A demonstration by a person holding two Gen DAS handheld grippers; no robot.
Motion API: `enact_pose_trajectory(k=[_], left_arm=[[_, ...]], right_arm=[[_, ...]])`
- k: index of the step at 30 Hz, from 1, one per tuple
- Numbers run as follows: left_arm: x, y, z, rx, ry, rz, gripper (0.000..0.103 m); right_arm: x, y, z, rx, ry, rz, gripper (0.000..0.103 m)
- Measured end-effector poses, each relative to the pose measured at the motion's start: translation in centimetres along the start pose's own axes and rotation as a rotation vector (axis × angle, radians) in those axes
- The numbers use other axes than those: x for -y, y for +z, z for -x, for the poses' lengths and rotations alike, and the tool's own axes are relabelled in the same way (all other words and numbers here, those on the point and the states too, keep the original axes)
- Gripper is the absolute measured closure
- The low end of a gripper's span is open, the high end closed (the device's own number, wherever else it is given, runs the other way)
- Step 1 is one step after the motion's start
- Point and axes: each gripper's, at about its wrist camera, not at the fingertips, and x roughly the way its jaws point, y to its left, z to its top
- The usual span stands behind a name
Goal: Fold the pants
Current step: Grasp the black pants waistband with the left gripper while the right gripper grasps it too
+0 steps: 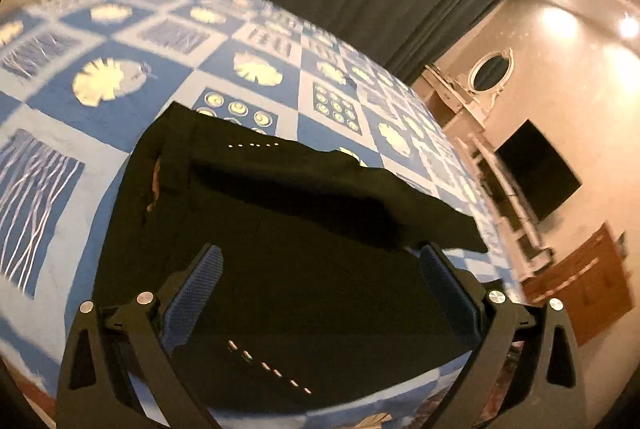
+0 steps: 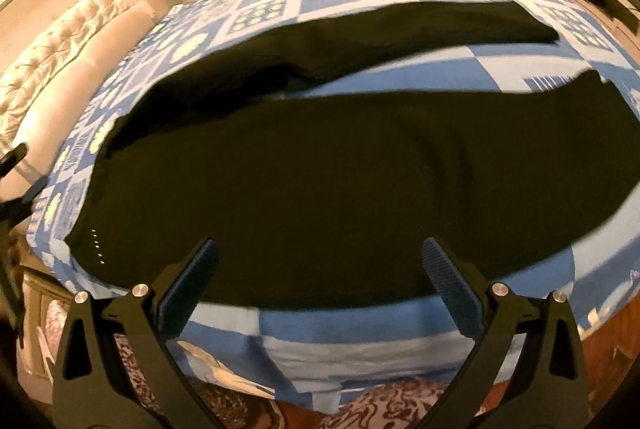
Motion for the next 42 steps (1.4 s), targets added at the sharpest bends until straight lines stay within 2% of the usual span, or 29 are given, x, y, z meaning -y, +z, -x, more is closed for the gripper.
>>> enact_pose_trajectory(k=[3,5,11,15,17,19,23,27,30,33,36,38,39,40,41,42], left_arm=[[-3.9,3.3,-2.0,-0.071,-0.022,0.033,0.005],[-7.1,5.6,-4.0,-0.102,-0.003,0.057,0.005],[-15.8,10.6,-8.8,-0.114,0.006,0.190,0.005],[-18.4,12.3,-12.4,-0.159,-0.021,0.233,0.005],[-18.9,12.5,-14.0,-0.201,-0.045,0.231,0.005],[-18.7,12.9,-14.4,-0.201,-0.064,0.196,0.005],[-18.4,13.1,-15.1,-0.232,-0.208,0.225,0.005],[-18.5,12.9,-15.5,-0.225,-0.210,0.221,0.005],[-18.3,12.6,-15.6,-0.216,-0.203,0.193,0.005],[-18.0,12.4,-15.7,-0.211,-0.181,0.152,0.005],[-17.3,12.9,-16.3,-0.257,-0.159,0.097,0.005],[-17.5,13.4,-16.4,-0.265,-0.166,0.137,0.006],[-17.7,13.5,-16.4,-0.256,-0.193,0.167,0.006],[-17.7,13.6,-16.4,-0.254,-0.202,0.169,0.008],[-17.4,13.5,-16.5,-0.258,-0.195,0.149,0.016],[-17.2,13.4,-16.8,-0.274,-0.180,0.126,0.064]], right_arm=[[0.0,2.4,-0.4,0.017,0.038,0.020,0.002],[0.0,4.1,-1.1,0.022,0.047,0.021,0.002],[-0.1,9.0,-4.1,0.023,0.064,-0.018,0.002],[-0.9,10.8,-6.1,0.011,0.080,-0.024,0.002],[-1.2,11.3,-7.2,-0.004,0.100,-0.032,0.002],[-1.6,11.6,-8.1,-0.023,0.129,-0.040,0.002],[-2.5,12.1,-9.7,-0.068,0.203,-0.015,0.002],[-3.2,14.2,-11.2,-0.106,0.335,0.015,0.002],[-4.5,16.9,-11.7,-0.108,0.373,0.101,0.002],[-5.9,21.1,-12.9,-0.122,0.381,0.220,0.002],[-7.5,25.3,-16.1,-0.195,0.368,0.336,0.002],[-7.7,26.9,-17.9,-0.237,0.342,0.373,0.002],[-7.9,27.6,-18.7,-0.249,0.326,0.396,0.002],[-8.1,28.3,-19.8,-0.269,0.291,0.433,0.002],[-8.2,28.7,-20.7,-0.284,0.256,0.466,0.002],[-8.3,29.2,-21.7,-0.309,0.211,0.511,0.002]])
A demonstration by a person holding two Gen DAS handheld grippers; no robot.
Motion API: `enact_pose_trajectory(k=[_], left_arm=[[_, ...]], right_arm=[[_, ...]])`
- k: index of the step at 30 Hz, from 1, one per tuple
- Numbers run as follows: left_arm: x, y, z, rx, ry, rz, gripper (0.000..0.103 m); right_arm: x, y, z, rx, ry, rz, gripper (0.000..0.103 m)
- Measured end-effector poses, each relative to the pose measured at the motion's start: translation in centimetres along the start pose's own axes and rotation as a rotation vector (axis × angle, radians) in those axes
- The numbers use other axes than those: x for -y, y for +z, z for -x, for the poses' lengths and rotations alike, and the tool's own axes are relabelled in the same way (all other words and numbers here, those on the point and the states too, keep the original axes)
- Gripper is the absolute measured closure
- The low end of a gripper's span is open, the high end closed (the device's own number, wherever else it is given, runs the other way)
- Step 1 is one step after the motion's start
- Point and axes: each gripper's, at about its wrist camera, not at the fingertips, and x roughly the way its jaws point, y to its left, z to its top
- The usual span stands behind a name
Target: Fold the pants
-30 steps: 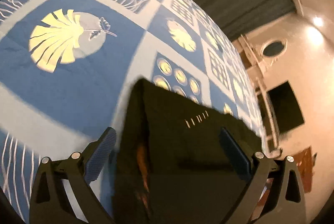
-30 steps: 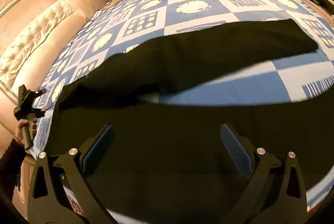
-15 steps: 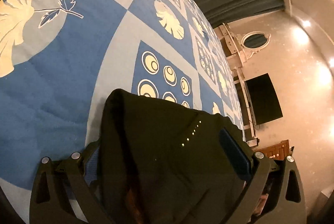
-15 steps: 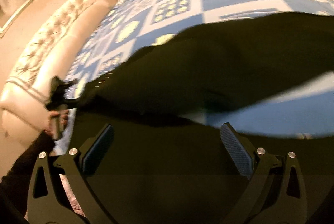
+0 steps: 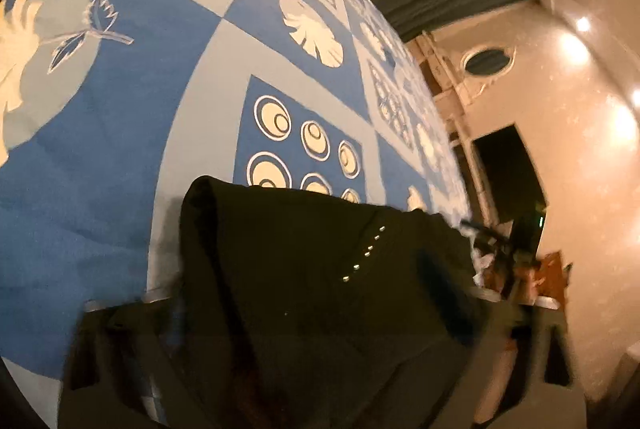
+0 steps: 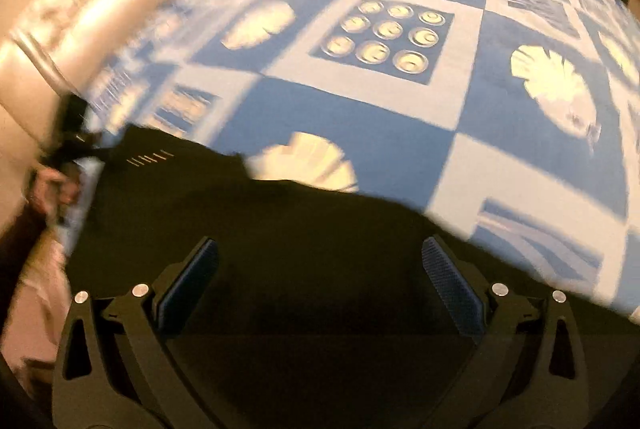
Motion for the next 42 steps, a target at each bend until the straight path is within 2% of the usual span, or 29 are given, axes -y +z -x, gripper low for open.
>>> enact_pose_trajectory(k=[1,4,9,10,11,12,13,14,17,21,24,27,30,33,35,37,40,42], left_arm=[[-0.1,-0.1,-0.8,-0.042,0.044,-0.007,0.095],[-1.0,-0.1,-1.3,-0.046,0.059,0.015,0.095],[-2.5,-0.2,-0.7,-0.038,0.004,0.078,0.095],[-2.6,-0.2,-0.5,-0.036,0.003,0.081,0.095],[-2.6,-0.2,-0.3,-0.034,0.004,0.081,0.095],[-2.5,-0.2,-0.3,-0.030,0.007,0.078,0.095],[-2.4,-0.2,-0.2,-0.027,0.008,0.075,0.095],[-2.2,-0.2,-0.1,-0.020,0.015,0.062,0.095],[-1.6,-0.2,0.2,0.010,0.018,0.040,0.095],[-0.3,-0.7,2.2,0.073,-0.043,0.010,0.096],[1.1,-1.3,4.1,0.120,-0.100,-0.026,0.096],[3.0,-2.8,6.9,0.173,-0.175,-0.067,0.095],[5.1,-5.6,9.5,0.210,-0.226,-0.119,0.095],[5.3,-10.3,11.9,0.223,-0.251,-0.121,0.095],[4.8,-12.9,12.4,0.199,-0.241,-0.097,0.093],[3.8,-15.9,12.1,0.159,-0.189,-0.056,0.081],[1.7,-19.3,11.7,0.108,-0.140,0.035,0.075],[0.6,-21.4,11.8,0.085,-0.104,0.093,0.075]], right_arm=[[0.3,0.1,-0.6,-0.024,-0.018,0.019,0.002],[1.4,0.4,-2.5,-0.097,-0.061,0.067,0.002],[2.5,1.0,-4.5,-0.159,-0.049,0.077,0.002],[2.7,1.0,-5.2,-0.192,-0.041,0.071,0.012],[2.7,0.9,-5.8,-0.223,-0.046,0.064,0.026],[2.6,0.7,-6.1,-0.235,-0.082,0.074,0.029],[2.4,0.6,-5.8,-0.230,-0.076,0.076,0.050],[2.3,0.6,-5.2,-0.215,-0.060,0.067,0.077],[2.1,0.0,-3.0,-0.146,-0.072,0.041,0.088],[1.0,-2.5,1.5,-0.006,-0.083,0.030,0.090],[-1.3,-5.5,5.6,0.107,-0.089,0.041,0.091],[-4.7,-9.9,9.7,0.215,-0.141,0.067,0.091],[-7.6,-14.3,11.9,0.270,-0.200,0.114,0.091],[-9.8,-19.5,12.0,0.280,-0.208,0.119,0.091],[-11.0,-22.9,10.7,0.246,-0.204,0.114,0.091],[-11.8,-25.5,8.6,0.183,-0.193,0.109,0.091],[-12.4,-28.2,5.8,0.102,-0.158,0.069,0.085],[-12.7,-29.1,6.0,0.117,-0.141,0.031,0.073]])
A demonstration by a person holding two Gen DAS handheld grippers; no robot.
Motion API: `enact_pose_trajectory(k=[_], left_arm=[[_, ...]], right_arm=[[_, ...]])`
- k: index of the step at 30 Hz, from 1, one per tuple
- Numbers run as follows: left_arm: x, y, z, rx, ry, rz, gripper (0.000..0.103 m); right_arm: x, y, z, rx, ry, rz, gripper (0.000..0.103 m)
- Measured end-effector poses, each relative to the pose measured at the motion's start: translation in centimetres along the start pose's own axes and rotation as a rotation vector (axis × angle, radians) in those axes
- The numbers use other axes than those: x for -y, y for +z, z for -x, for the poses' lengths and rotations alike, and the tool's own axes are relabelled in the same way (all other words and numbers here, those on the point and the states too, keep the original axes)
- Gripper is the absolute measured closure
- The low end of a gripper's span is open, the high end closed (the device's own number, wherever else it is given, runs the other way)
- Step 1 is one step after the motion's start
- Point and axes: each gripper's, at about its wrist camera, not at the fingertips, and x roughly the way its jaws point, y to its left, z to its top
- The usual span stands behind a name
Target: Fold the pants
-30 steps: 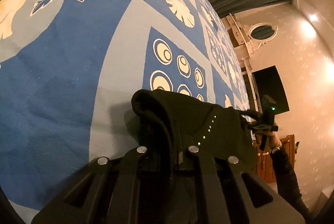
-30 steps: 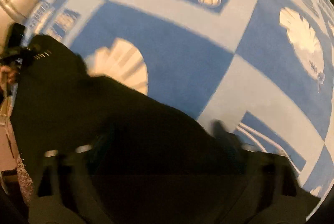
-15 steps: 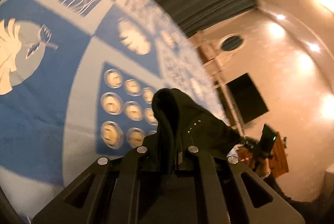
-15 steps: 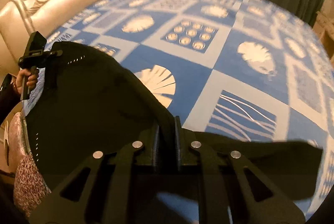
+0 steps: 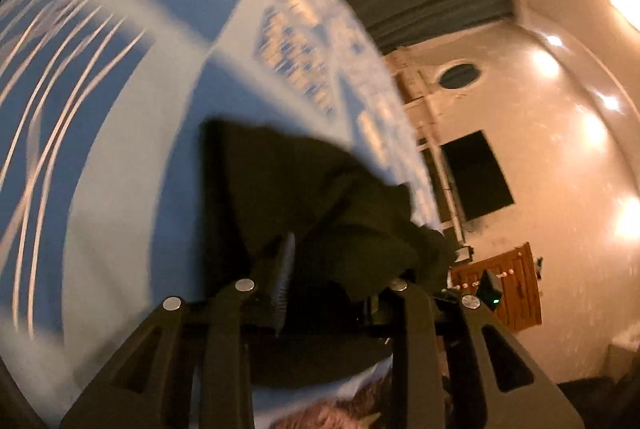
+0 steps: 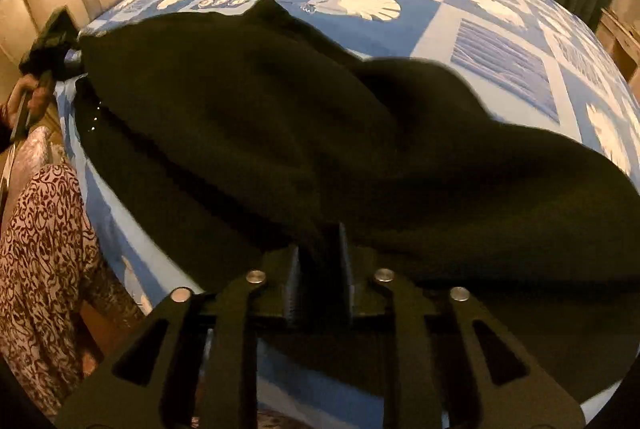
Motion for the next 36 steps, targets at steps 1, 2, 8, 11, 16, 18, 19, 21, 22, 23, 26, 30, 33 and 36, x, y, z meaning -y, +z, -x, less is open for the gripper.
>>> enact_pose_trajectory(k=[1,2,8,11,16,18,19,21,22,23,26,30,33,36], left_arm=[[-0.5,-1.1,0.5,0.013,0.013,0.034,0.073],[-0.8,-1.6,1.0,0.031,0.003,0.063,0.070],[-0.8,-4.3,4.6,0.211,-0.023,0.221,0.040],[0.9,-5.4,5.3,0.288,-0.056,0.259,0.039],[4.3,-6.2,3.0,0.322,-0.042,0.264,0.033],[4.8,-6.0,2.3,0.329,-0.034,0.271,0.033],[5.1,-6.0,1.7,0.330,-0.015,0.269,0.033],[5.1,-6.5,1.1,0.332,0.035,0.265,0.033],[5.1,-6.7,0.8,0.340,0.055,0.268,0.033],[5.2,-7.0,0.3,0.343,0.073,0.272,0.033],[5.5,-7.4,-0.5,0.344,0.143,0.262,0.033],[5.4,-7.8,-1.5,0.353,0.236,0.277,0.033],[4.8,-7.6,-1.8,0.369,0.239,0.309,0.029],[4.6,-7.0,-1.7,0.410,0.231,0.326,0.028]], right_arm=[[0.0,-0.3,0.5,0.005,0.035,-0.035,0.056],[0.0,-0.4,0.9,0.011,0.064,-0.068,0.039],[4.0,-2.6,2.9,0.095,0.301,-0.504,0.034],[6.1,-4.4,2.4,0.116,0.410,-0.725,0.034],[7.2,-5.1,1.8,0.147,0.470,-0.874,0.034],[6.9,-4.6,2.0,0.161,0.468,-0.867,0.034],[6.6,-4.4,2.2,0.172,0.469,-0.859,0.034],[6.2,-4.4,2.3,0.182,0.470,-0.858,0.034],[6.0,-4.3,2.3,0.184,0.476,-0.862,0.034],[5.9,-4.3,2.5,0.186,0.482,-0.867,0.034],[5.8,-4.8,2.4,0.181,0.495,-0.876,0.034],[5.3,-5.3,1.9,0.171,0.514,-0.907,0.033],[4.6,-5.6,1.5,0.178,0.524,-0.938,0.033],[3.7,-6.0,0.4,0.178,0.530,-0.976,0.033]])
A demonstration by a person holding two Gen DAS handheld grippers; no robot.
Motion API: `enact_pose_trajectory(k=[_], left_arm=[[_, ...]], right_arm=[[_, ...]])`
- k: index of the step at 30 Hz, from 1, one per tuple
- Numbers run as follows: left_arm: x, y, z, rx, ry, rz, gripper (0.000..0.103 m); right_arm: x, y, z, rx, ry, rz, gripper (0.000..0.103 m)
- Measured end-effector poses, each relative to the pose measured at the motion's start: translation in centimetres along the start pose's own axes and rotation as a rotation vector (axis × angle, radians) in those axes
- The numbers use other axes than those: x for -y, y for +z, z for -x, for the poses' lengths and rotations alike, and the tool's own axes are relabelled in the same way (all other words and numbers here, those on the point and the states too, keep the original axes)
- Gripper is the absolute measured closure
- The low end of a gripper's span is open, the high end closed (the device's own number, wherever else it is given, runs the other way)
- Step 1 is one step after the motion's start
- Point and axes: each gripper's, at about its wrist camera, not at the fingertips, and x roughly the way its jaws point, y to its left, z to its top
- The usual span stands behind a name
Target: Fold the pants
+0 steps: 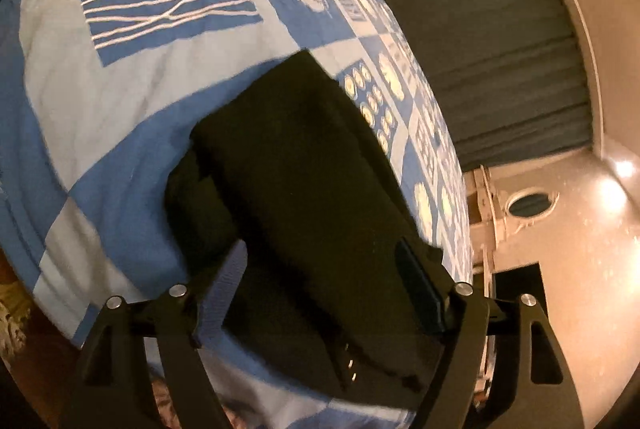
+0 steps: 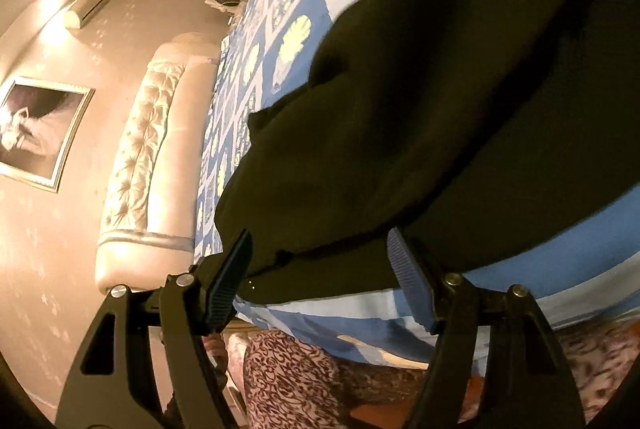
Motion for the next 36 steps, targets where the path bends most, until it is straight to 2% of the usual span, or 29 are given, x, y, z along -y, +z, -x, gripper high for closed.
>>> enact_pose_trajectory(k=[5,8,10,13,16,18,21,22,23,26,33,36], left_arm=[[-0.4,0.7,-0.5,0.017,-0.042,0.041,0.029],[-1.1,0.6,-0.7,0.002,-0.018,0.027,0.050],[-1.9,0.6,-0.6,-0.008,-0.008,0.036,0.070],[-3.2,0.8,-0.5,-0.018,-0.026,0.090,0.083],[-3.5,0.7,-0.4,-0.020,-0.032,0.098,0.084],[-3.1,0.6,-0.5,-0.016,-0.017,0.072,0.084],[-2.7,0.6,-0.5,-0.015,-0.006,0.042,0.085],[-2.8,0.6,-0.4,-0.015,-0.005,0.040,0.088],[-2.9,0.6,-0.2,-0.016,-0.005,0.042,0.088],[-2.7,0.6,0.2,-0.017,-0.013,0.051,0.088],[-0.5,-0.1,2.0,-0.027,-0.047,-0.007,0.089],[0.0,-0.8,2.7,-0.041,-0.053,-0.015,0.089]], right_arm=[[0.4,-1.9,-1.9,0.017,0.016,-0.058,0.033],[0.2,-2.1,-2.4,0.037,0.015,-0.076,0.033],[0.0,-2.2,-2.8,0.052,0.024,-0.085,0.033],[-0.4,-2.2,-3.8,0.066,0.032,-0.103,0.033],[-0.6,-2.1,-4.6,0.100,0.015,-0.120,0.033],[-0.8,-2.1,-4.8,0.125,-0.001,-0.117,0.042],[-0.7,-1.9,-5.4,0.144,-0.030,-0.127,0.069],[-0.3,-1.8,-5.6,0.143,-0.018,-0.142,0.087],[0.1,-1.6,-5.7,0.142,-0.008,-0.156,0.093],[0.4,-1.4,-5.4,0.158,0.022,-0.166,0.095],[-2.3,-1.4,-1.8,0.211,0.062,-0.037,0.096],[-2.5,-1.8,-0.2,0.212,0.068,-0.018,0.096]])
